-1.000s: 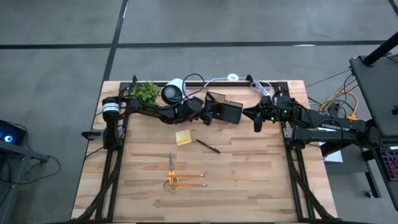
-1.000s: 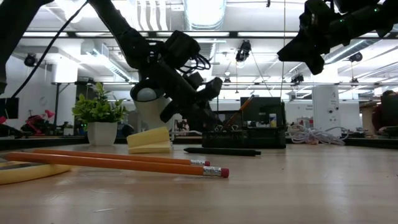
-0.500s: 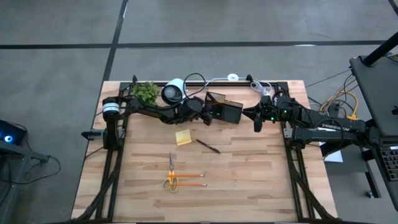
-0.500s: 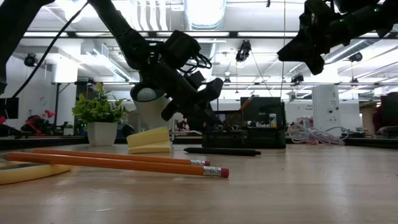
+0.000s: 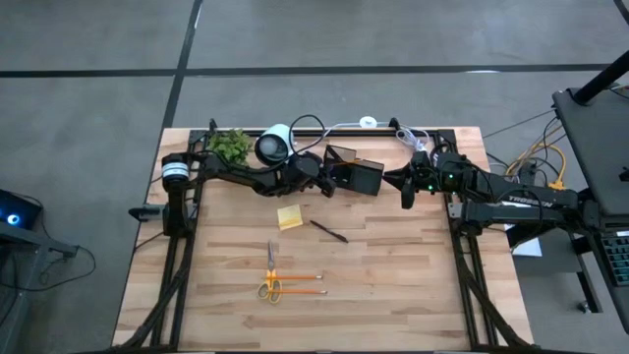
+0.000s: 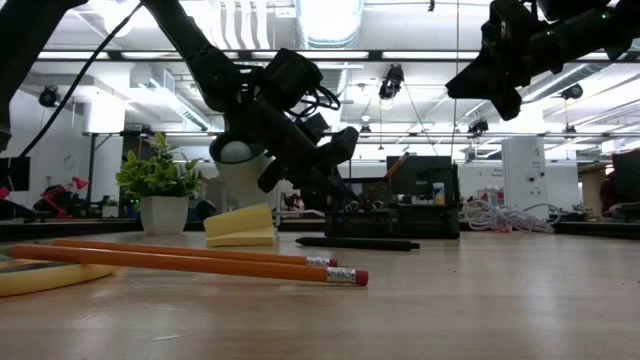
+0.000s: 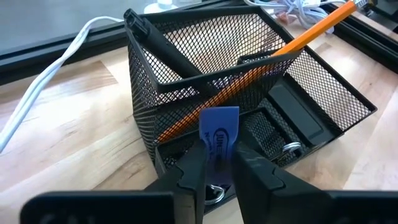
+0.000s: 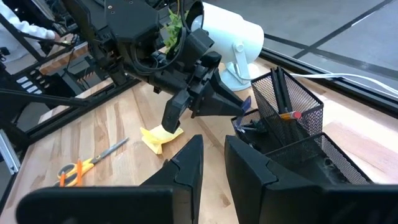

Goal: Pick and place office supplies into organizer
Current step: Put the eraser into the desk organizer, then put the top pencil into the desk organizer

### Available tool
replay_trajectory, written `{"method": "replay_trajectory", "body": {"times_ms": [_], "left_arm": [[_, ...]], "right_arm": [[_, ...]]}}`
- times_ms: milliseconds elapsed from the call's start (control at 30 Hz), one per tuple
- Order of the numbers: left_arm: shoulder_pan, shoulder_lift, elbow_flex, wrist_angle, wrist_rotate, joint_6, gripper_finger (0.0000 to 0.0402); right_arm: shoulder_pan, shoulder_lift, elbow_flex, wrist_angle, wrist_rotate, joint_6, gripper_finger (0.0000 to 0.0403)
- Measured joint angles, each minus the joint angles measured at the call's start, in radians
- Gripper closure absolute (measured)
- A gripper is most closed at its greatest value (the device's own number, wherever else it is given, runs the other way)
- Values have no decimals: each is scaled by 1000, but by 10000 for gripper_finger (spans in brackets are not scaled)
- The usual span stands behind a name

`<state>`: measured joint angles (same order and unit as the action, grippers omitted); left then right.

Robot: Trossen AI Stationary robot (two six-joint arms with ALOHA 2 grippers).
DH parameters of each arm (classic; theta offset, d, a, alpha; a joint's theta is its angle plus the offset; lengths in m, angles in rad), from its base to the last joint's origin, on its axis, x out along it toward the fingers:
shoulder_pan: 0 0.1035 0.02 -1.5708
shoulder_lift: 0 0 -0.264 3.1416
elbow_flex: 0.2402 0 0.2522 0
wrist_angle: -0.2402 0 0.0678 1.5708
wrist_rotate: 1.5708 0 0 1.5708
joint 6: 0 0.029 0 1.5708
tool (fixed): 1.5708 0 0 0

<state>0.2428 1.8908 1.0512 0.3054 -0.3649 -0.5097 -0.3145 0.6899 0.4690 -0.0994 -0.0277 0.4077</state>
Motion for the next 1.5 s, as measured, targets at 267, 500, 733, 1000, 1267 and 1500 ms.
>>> {"method": "replay_trajectory", "body": {"times_ms": [267, 500, 733, 1000, 1267, 1500], "left_arm": [[0, 0, 0, 0, 0, -1, 318], [0, -1, 0, 1, 20, 0, 282], [0, -4, 0, 1, 34, -3, 249], [-1, -25, 0, 13, 73, -3, 244], [-2, -37, 0, 31, 154, -3, 243], [-16, -64, 0, 27, 204, 1, 244]], "right_arm": [[0, 0, 0, 0, 0, 0, 346], [0, 0, 0, 0, 0, 0, 346], [0, 0, 0, 0, 0, 0, 346], [0, 0, 0, 0, 0, 0, 346], [0, 0, 0, 0, 0, 0, 346], [0, 0, 0, 0, 0, 0, 346]]}}
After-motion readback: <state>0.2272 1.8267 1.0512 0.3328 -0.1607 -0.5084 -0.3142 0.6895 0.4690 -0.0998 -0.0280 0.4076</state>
